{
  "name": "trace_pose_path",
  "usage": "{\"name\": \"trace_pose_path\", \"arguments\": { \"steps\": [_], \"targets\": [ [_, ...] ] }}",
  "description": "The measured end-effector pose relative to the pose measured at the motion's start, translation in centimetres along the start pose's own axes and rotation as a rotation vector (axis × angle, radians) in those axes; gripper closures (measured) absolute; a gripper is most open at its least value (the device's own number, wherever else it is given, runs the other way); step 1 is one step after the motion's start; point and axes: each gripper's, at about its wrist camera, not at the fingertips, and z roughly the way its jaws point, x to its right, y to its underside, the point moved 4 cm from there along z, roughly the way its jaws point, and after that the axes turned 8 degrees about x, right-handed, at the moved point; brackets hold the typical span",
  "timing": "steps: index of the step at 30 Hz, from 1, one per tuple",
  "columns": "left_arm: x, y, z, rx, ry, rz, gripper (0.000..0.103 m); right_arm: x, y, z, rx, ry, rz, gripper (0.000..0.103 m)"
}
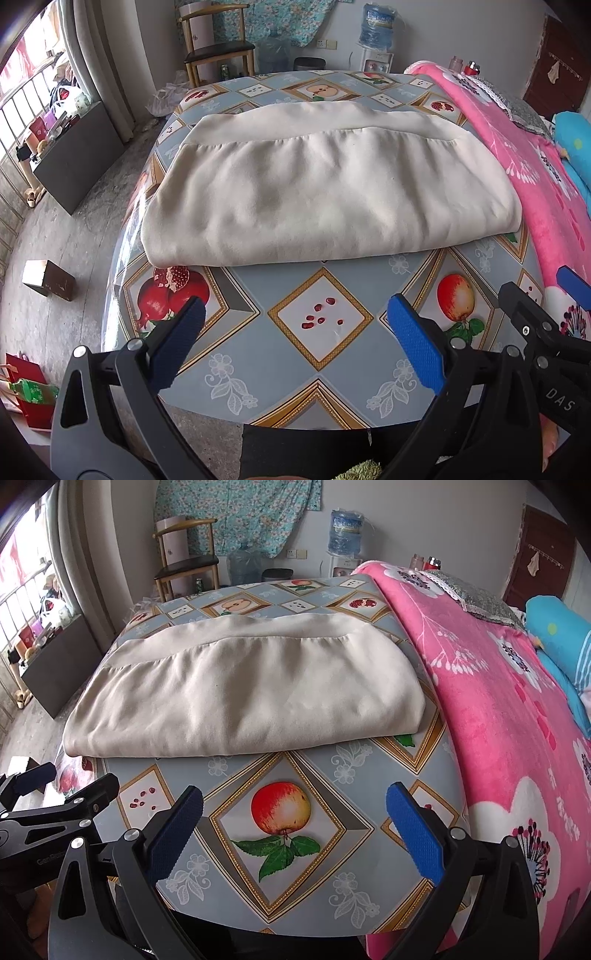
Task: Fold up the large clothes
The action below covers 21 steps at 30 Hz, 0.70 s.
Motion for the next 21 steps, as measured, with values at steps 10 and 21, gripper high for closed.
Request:
{"name": "trace_pose_path", "arguments": {
  "steps": [10, 21],
  "targets": [
    [-0.12, 0.03, -0.02, 0.000, 0.000, 0.000, 0.007, -0.03, -0.05, 0.05, -0.001, 0.000, -0.002, 0.006],
    [-0.55, -0.27, -0.07, -0.001, -0.009, -0.007, 0.008, 0.10, -0.21, 0.15, -0.010, 0.005, -0.001, 0.006]
  ]
}}
